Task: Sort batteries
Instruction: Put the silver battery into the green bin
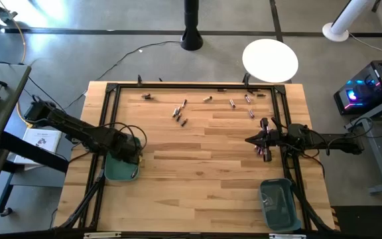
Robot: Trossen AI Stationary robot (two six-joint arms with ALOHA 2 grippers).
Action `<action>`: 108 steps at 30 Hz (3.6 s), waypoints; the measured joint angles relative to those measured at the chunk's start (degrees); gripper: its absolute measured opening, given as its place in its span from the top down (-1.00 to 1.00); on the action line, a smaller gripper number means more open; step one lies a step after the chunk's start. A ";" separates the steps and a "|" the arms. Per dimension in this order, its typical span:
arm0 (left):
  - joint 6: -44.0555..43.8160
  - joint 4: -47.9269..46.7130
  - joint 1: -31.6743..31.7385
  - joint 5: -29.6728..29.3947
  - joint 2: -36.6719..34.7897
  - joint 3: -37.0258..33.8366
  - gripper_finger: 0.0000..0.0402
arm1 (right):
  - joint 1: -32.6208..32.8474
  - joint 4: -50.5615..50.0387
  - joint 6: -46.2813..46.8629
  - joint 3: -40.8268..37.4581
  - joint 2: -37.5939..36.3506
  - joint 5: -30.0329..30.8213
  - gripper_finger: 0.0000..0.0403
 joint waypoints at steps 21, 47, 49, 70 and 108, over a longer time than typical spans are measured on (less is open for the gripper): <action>44.61 29.23 10.21 -31.09 -1.83 18.25 0.65 | 0.01 0.00 0.00 -0.01 0.00 0.00 1.00; 60.93 44.95 45.17 -9.73 40.02 22.45 0.18 | -0.01 0.00 -0.02 -0.01 0.00 0.00 1.00; 61.04 44.99 44.68 -9.74 41.00 23.38 0.17 | -0.01 0.00 0.00 -0.01 0.00 0.00 1.00; 64.37 38.84 44.08 -10.30 43.48 24.18 0.35 | -0.01 0.00 0.00 -0.01 0.00 0.00 1.00; -7.58 -20.32 -4.90 -16.66 1.88 23.70 0.85 | -0.01 0.00 0.00 -0.01 0.02 0.00 1.00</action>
